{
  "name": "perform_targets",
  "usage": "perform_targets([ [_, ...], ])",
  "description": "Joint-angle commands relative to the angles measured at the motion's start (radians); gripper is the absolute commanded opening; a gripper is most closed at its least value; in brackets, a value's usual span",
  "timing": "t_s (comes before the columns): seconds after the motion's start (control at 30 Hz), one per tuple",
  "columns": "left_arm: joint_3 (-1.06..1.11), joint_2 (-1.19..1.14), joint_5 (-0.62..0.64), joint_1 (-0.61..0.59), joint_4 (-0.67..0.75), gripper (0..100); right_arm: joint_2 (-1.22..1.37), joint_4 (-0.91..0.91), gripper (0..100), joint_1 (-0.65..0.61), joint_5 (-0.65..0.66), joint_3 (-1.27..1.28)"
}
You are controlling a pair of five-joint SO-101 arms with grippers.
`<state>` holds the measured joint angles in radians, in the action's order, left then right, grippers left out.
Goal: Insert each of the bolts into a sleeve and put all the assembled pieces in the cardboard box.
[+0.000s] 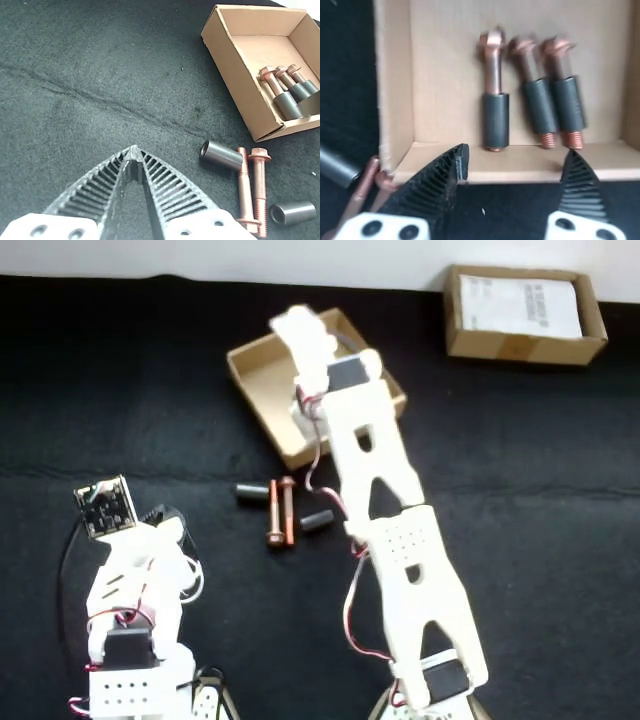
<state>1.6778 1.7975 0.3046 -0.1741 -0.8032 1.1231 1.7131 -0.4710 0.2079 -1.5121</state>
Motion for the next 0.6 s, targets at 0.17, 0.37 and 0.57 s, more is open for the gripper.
perform_targets([
  [0.17, 0.016, 0.005, 0.005, -0.008, 0.012, 1, -0.326, 0.051, 29.2, 0.027, 0.011, -0.084],
  [0.37, 0.016, 0.005, 0.005, -0.01, 0.012, 1, -0.656, 0.051, 29.2, 0.007, 0.012, 0.397],
  [0.57, 0.016, 0.005, 0.003, -0.01, 0.012, 1, -0.941, 0.048, 29.2, -0.044, 0.014, 0.862],
])
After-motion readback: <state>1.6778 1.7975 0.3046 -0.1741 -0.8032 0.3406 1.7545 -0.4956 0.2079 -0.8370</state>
